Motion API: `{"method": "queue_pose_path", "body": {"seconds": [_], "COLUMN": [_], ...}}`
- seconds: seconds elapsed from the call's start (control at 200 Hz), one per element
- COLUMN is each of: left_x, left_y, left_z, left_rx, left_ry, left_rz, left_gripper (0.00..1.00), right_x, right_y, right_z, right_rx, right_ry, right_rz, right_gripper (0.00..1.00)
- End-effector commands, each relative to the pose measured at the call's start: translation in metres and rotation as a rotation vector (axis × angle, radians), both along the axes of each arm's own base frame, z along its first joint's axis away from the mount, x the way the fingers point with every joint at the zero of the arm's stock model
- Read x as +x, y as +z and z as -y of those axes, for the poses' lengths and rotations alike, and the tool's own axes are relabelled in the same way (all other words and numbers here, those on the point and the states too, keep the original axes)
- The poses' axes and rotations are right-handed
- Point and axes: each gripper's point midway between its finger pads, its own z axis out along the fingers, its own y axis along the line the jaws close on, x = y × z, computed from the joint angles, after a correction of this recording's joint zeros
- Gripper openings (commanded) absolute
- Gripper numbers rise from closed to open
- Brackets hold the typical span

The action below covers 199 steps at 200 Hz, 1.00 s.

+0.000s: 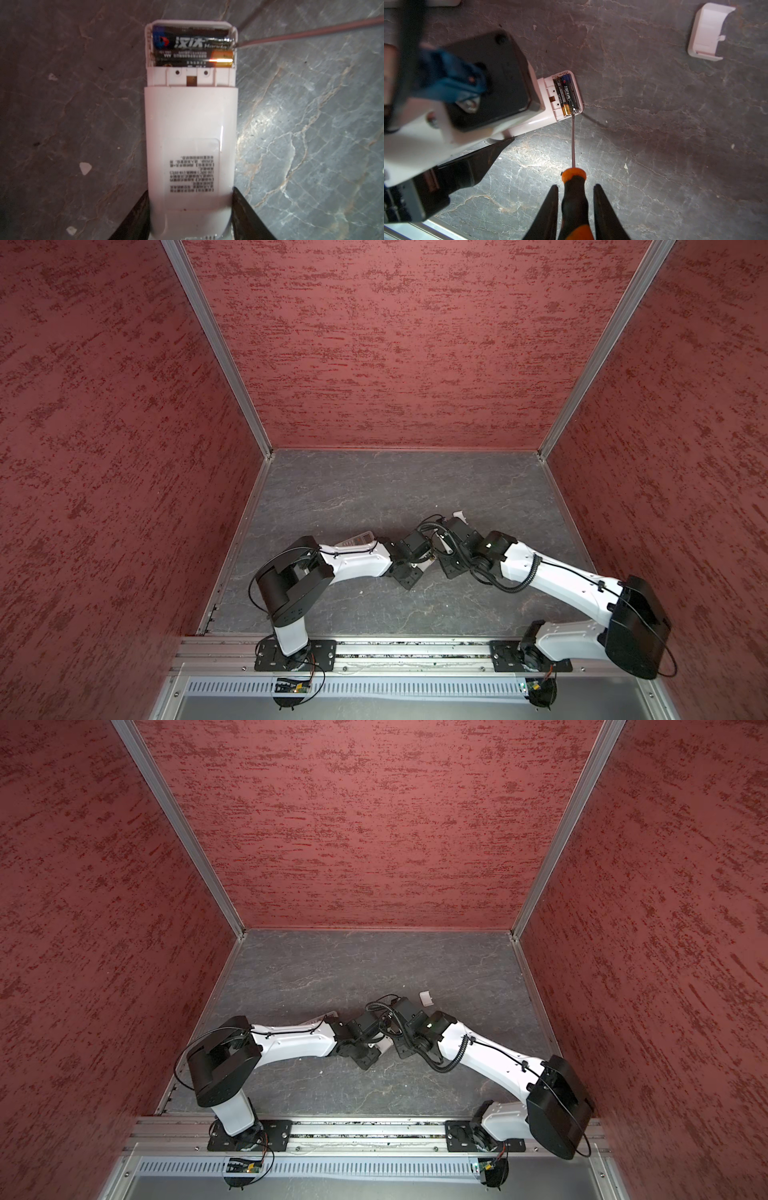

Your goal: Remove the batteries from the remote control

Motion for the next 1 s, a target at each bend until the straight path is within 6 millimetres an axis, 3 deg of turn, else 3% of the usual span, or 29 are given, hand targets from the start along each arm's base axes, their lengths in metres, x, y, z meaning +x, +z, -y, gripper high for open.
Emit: {"method": "queue_pose_path", "body": {"seconds": [0.0,0.992], "left_x": [-0.036,-0.040], "left_y": [-0.030,-0.035], "left_z": [-0.004,-0.005], "left_rx": [0.050,0.061], "left_ry": [-0.077,-0.081], "left_rz": [-0.142,-0.159], "left_gripper": [0.54,0.52], "right_x": [0.015,0.019], "right_y": [0.007,0.027], "right_z": [-0.008,-0.008], "right_rx": [0.034,0.047], "right_ry": [0.013,0.033], "right_rz": [0.080,0.133], "right_gripper": [0.00,0.00]}}
